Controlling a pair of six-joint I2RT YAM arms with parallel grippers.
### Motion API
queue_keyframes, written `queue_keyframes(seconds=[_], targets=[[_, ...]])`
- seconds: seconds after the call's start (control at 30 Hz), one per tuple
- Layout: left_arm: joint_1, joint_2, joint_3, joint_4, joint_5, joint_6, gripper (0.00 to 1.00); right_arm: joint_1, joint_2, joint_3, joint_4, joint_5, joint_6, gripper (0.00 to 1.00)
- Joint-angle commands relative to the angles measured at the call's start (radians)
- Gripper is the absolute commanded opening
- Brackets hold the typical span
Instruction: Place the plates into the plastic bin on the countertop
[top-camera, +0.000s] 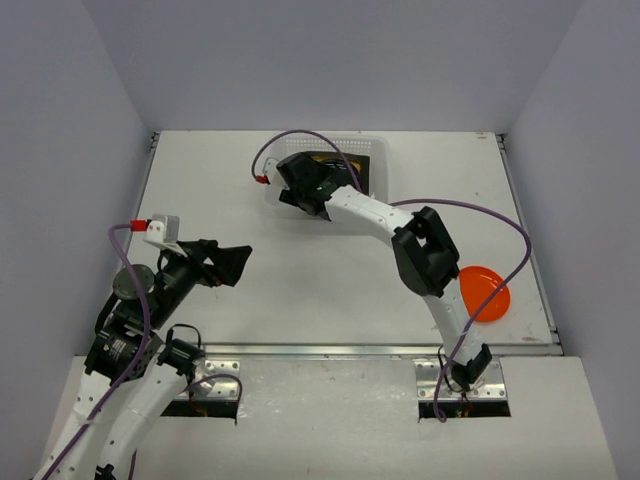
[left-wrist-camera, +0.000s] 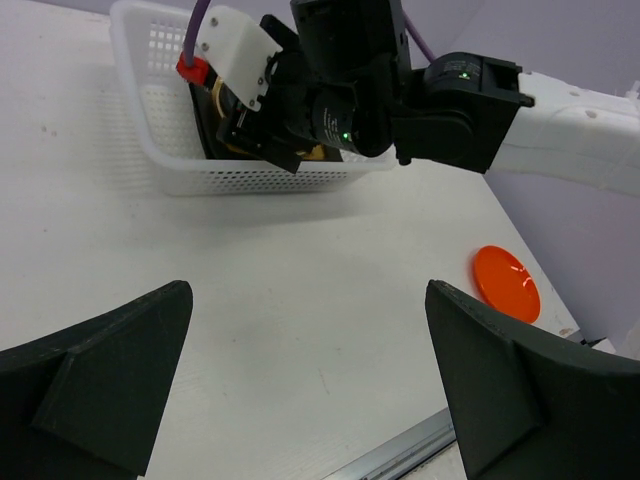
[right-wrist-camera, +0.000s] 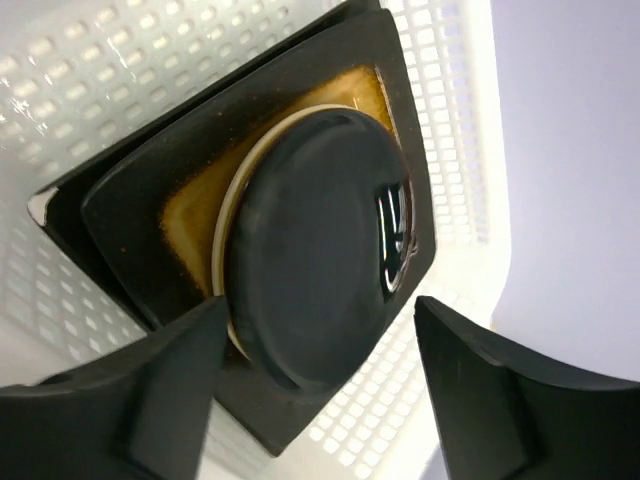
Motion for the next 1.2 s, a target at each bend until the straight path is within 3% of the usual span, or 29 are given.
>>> queue_keyframes(seconds=[0.0, 0.13, 0.33, 0.5, 0.63, 0.73, 0.83, 1.07, 1.17], targets=[[-0.002, 0.001, 0.004, 0.038, 0.001, 0.005, 1.0, -0.002, -0.099, 0.055, -0.039, -0.009, 0.069, 0.95], [-0.002, -0.003, 0.004, 0.035, -0.002, 0.003, 1.0, -0.014, -0.156, 0.073, -0.128, -0.005, 0.19, 0.99], [-0.003, -0.025, 0.004, 0.032, -0.01, 0.0, 1.0, -0.157, -0.364, 0.027, -0.418, -0.049, 0.711, 0.99], [-0.005, -0.039, 0.004, 0.034, -0.013, -0.002, 1.0, -0.235, -0.651, -0.348, -0.448, 0.168, 1.021, 0.99], [-0.004, -0.035, 0.004, 0.035, -0.003, -0.001, 1.0, -0.374, -0.803, -0.654, -0.43, 0.123, 1.088, 0.99], [-0.005, -0.033, 0.004, 0.037, 0.004, 0.002, 1.0, -0.506, -0.798, -0.754, -0.443, 0.115, 1.141, 0.99], [-0.005, -0.036, 0.003, 0.038, 0.005, 0.002, 1.0, -0.559, -0.739, -0.826, -0.468, 0.171, 1.181, 0.99], [-0.005, -0.022, 0.002, 0.04, 0.022, 0.005, 1.0, -0.573, -0.553, -0.86, -0.5, 0.125, 1.289, 0.98], [-0.006, -0.03, 0.002, 0.041, 0.022, 0.006, 1.0, -0.573, -0.499, -0.868, -0.449, 0.061, 1.273, 0.92]])
